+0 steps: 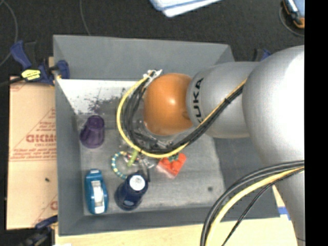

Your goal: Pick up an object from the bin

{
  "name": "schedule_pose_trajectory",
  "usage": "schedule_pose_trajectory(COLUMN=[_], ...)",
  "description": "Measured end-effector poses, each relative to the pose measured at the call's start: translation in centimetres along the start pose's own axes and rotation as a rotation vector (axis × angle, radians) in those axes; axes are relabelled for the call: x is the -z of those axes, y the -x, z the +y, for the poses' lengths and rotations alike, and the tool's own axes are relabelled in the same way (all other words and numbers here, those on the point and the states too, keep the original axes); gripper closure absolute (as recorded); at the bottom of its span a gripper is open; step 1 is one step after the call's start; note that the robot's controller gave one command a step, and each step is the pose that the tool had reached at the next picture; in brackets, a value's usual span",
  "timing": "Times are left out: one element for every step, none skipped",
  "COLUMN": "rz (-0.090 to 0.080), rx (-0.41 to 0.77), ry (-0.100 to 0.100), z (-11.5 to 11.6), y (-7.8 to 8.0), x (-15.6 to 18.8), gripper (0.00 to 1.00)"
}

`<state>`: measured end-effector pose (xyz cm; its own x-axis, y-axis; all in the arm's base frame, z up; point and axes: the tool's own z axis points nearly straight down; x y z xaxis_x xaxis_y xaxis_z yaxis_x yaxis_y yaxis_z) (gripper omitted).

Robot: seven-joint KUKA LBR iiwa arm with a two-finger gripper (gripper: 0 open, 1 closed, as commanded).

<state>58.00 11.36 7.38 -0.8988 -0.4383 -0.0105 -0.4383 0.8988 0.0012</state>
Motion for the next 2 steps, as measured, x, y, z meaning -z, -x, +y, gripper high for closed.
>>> schedule_pose_trajectory(rz=[0.003,-0.008], rx=[-0.007,0.108], ry=[0.0,-0.003], z=[-0.4,0.3], y=[-0.5,-0.1], x=[-0.4,5.6], gripper=[0.0,0.0])
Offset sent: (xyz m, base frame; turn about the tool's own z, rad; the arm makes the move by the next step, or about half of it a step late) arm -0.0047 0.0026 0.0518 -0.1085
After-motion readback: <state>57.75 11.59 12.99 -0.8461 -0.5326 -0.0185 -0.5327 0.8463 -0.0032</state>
